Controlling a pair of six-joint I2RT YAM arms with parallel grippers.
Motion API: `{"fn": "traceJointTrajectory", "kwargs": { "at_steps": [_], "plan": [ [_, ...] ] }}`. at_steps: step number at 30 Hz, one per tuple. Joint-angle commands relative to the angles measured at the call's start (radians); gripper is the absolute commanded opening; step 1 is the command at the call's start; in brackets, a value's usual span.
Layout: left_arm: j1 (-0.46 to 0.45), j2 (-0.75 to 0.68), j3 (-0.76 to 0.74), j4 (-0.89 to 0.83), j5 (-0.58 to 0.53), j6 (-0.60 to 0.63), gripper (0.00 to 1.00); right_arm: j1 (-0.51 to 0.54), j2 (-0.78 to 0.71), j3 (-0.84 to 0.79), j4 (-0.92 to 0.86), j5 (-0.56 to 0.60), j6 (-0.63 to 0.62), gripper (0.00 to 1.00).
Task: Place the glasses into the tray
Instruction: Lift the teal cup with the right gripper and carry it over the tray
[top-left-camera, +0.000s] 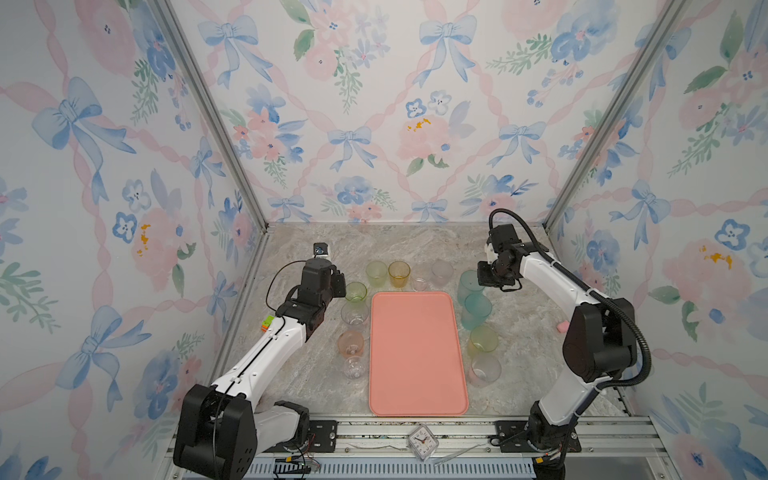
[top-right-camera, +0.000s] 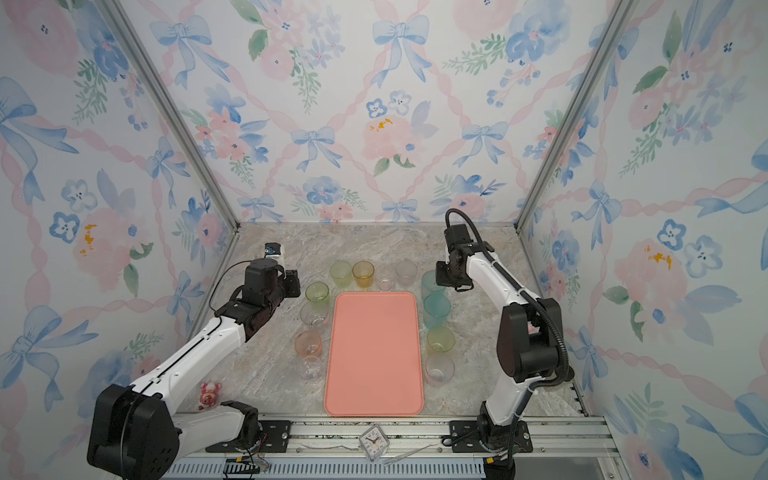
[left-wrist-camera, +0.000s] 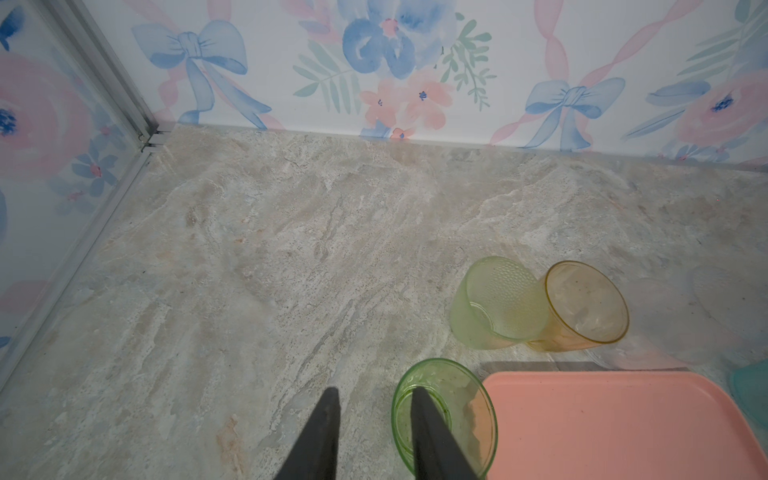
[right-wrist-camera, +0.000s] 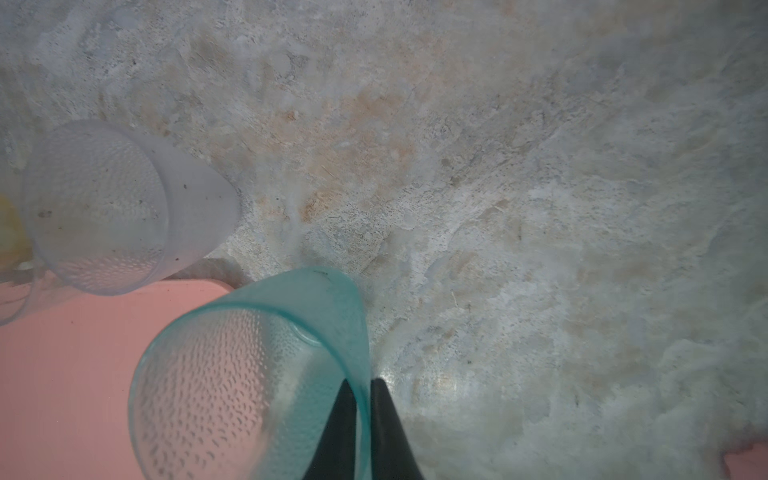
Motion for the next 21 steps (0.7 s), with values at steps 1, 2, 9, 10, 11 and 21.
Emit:
{"fn": "traceJointTrajectory", "kwargs": {
  "at_steps": [1, 2, 9, 10, 11, 21],
  "plan": [
    [0.011, -0.026, -0.014, 0.000, 0.010, -0.009, 0.32, 0.016, 0.015, 0.034, -0.045, 0.048, -0.005, 0.07],
    [0.011, -0.028, -0.016, -0.001, 0.010, -0.008, 0.32, 0.016, 0.013, 0.034, -0.043, 0.053, -0.006, 0.06],
    [0.012, -0.024, -0.021, 0.001, 0.019, -0.006, 0.31, 0.024, -0.030, 0.060, -0.039, 0.103, -0.027, 0.01],
    [0.012, -0.023, -0.024, 0.001, 0.020, -0.006, 0.31, 0.024, -0.042, 0.072, -0.041, 0.109, -0.031, 0.01],
    [0.012, -0.022, -0.024, 0.000, 0.021, -0.006, 0.31, 0.024, -0.051, 0.086, -0.046, 0.114, -0.037, 0.01],
    [0.012, -0.042, -0.052, 0.002, 0.009, 0.001, 0.32, 0.081, -0.145, 0.318, -0.201, 0.081, -0.083, 0.01]
  ]
}}
